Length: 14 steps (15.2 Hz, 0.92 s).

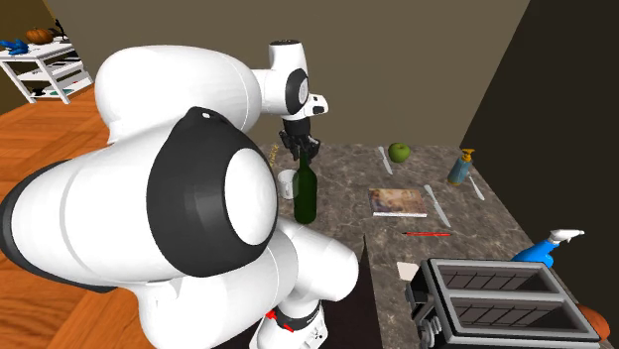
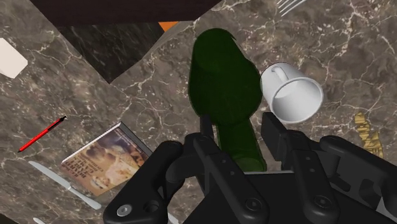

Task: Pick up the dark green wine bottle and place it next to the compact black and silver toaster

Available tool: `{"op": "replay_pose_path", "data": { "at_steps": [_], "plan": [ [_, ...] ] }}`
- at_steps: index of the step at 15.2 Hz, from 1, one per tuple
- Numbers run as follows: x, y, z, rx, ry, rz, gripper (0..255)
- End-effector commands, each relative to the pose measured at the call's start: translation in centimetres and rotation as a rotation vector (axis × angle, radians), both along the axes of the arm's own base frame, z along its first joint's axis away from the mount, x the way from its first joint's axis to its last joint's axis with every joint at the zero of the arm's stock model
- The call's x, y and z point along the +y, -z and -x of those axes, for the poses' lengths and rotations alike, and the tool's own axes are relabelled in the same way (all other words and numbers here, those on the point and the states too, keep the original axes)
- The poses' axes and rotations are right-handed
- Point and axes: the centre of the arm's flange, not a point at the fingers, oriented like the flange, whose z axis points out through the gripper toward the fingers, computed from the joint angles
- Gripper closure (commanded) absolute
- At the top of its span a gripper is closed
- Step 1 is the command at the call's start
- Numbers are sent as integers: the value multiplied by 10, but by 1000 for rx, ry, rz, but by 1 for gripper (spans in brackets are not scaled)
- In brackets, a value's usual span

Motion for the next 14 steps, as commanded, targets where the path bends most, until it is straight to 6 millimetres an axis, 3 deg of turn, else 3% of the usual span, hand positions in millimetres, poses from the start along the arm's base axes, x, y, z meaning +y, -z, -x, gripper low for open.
{"op": "replay_pose_path", "data": {
  "at_steps": [1,14],
  "plan": [
    [0,-8,0,0,0,0,255],
    [0,-77,0,0,0,0,255]
  ]
}}
